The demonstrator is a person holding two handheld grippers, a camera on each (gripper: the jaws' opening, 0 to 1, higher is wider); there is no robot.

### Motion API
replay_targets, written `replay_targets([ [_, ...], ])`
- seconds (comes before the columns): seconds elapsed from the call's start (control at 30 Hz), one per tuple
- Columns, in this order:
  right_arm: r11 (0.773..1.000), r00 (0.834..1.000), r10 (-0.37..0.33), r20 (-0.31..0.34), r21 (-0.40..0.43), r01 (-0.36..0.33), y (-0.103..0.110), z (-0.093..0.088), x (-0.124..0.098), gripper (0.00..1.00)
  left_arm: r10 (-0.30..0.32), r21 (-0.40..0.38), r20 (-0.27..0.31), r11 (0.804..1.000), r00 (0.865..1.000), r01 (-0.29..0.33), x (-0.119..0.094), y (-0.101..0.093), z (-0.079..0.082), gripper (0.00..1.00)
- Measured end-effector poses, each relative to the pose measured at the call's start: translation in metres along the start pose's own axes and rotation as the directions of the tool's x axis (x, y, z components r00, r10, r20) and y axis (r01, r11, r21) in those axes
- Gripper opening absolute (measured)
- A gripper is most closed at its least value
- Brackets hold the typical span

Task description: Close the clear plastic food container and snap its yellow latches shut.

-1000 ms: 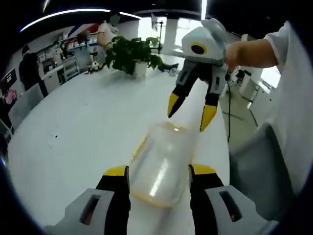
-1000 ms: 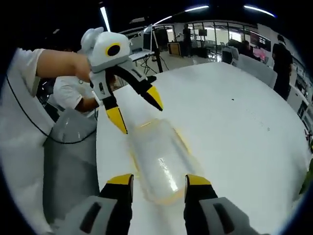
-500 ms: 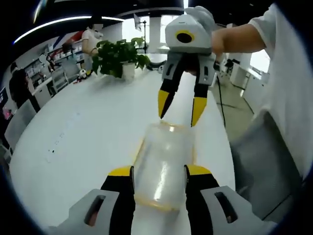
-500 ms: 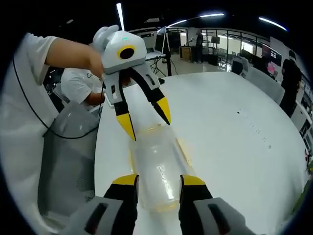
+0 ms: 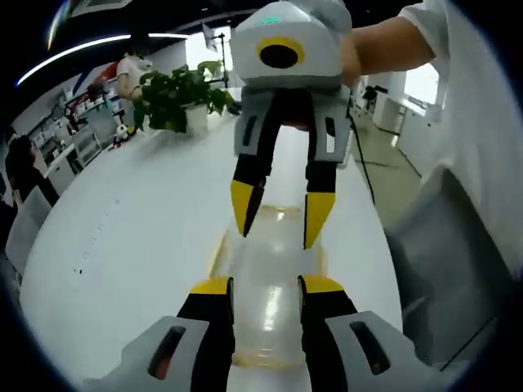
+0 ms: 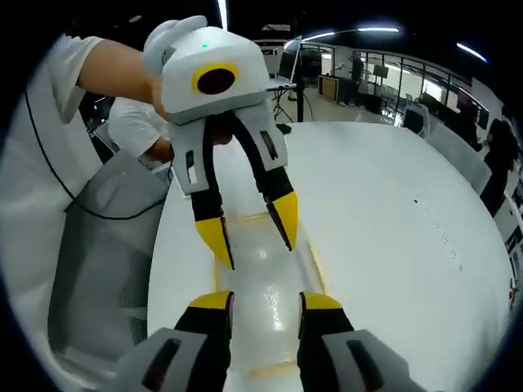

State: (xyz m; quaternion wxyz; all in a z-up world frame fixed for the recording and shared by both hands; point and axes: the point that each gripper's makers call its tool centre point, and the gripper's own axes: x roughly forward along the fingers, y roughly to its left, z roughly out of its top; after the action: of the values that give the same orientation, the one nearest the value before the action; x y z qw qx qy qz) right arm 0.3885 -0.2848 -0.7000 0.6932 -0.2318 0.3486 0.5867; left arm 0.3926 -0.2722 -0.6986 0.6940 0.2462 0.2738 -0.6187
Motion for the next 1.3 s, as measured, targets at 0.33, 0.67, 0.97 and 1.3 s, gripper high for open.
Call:
replay_targets([
  [0.33,1.000,1.000,0.002,-0.011,0.003,-0.002,-0.011,0.000,0.013,0.30,-0.015,0.004,-0.012,1.000,1.000,0.015,0.007,-0.011,-0.005,0.31],
  [0.67,0.999,0.999,-0.039,-0.035,0.003,0.039,-0.029,0.001,0.020,0.43,-0.033,0.053,-0.021,0.998,0.999,0.034,0.012,-0.030,0.000,0.34],
  [0.97,0.998,0.995,0.042,-0.088,-0.049,-0.047,-0.024,-0.003,0.024,0.48,0.011,0.112,-0.064,0.994,0.998,-0.004,0.013,-0.023,-0.008,0.35],
  [1.3,0.983,0.974,0.128,-0.189,-0.109,-0.150,-0.021,-0.007,0.034,0.54,0.026,0.175,-0.112,0.984,0.993,-0.006,0.022,-0.028,-0.016,0.37],
])
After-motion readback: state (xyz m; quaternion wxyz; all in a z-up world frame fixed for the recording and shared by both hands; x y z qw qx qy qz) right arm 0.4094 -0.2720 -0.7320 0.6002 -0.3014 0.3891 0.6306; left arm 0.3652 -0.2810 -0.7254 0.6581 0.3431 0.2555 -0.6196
